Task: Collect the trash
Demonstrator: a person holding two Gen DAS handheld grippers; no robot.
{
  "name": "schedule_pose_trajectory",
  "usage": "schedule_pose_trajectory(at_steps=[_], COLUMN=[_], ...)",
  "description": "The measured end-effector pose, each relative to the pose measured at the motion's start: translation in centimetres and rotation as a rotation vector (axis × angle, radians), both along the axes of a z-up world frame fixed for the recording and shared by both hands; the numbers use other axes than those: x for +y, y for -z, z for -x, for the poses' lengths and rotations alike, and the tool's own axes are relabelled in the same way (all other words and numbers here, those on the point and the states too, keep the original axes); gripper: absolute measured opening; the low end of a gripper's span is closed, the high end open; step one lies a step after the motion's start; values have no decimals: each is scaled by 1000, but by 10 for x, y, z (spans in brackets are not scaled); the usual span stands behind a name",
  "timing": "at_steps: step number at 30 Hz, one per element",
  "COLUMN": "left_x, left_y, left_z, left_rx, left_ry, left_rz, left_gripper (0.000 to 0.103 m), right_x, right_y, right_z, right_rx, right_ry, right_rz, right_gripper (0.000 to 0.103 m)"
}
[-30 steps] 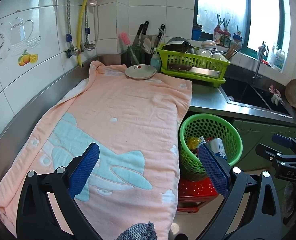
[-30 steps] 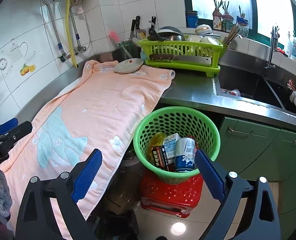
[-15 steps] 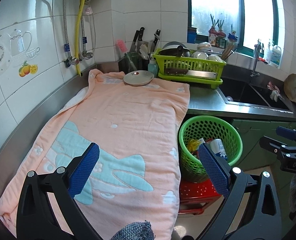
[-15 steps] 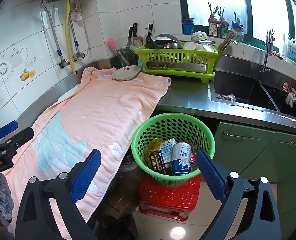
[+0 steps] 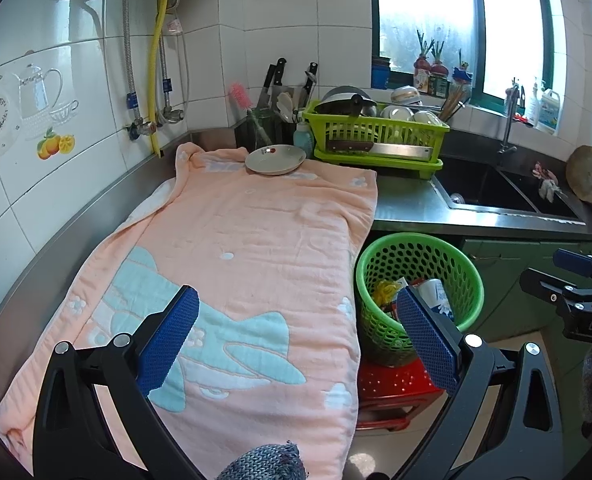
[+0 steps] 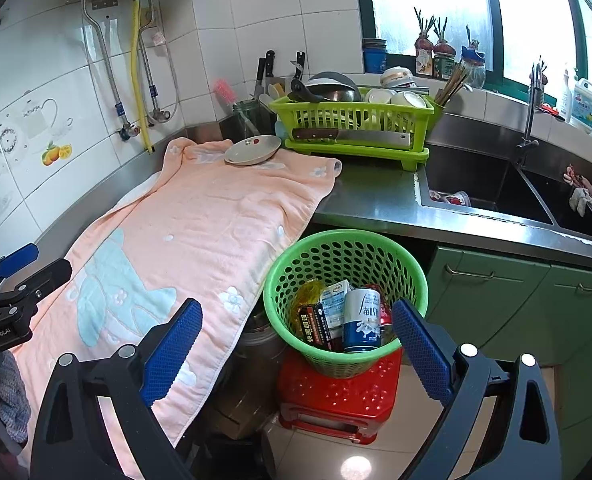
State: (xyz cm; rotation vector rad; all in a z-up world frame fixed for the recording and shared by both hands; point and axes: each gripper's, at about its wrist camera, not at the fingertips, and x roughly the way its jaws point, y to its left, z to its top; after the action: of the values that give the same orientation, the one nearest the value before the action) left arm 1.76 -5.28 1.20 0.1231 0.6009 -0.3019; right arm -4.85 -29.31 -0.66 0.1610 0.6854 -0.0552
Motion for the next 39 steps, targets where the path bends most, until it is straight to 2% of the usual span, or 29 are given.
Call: schedule_pose_trajectory(at_steps=[31, 39], left_x=[-6, -11], left_y=[-3, -5], left_z=[3, 4], left_rx=[-14, -43], left_ry=[15, 20], left_rz=[-10, -21], left_gripper=[98, 98], right_x=[0, 1], right_y=[-3, -2], right_z=[2, 3], right_rx=[-1, -3], right_ry=[2, -2], right_rz=[0, 1], right_gripper=[93, 92])
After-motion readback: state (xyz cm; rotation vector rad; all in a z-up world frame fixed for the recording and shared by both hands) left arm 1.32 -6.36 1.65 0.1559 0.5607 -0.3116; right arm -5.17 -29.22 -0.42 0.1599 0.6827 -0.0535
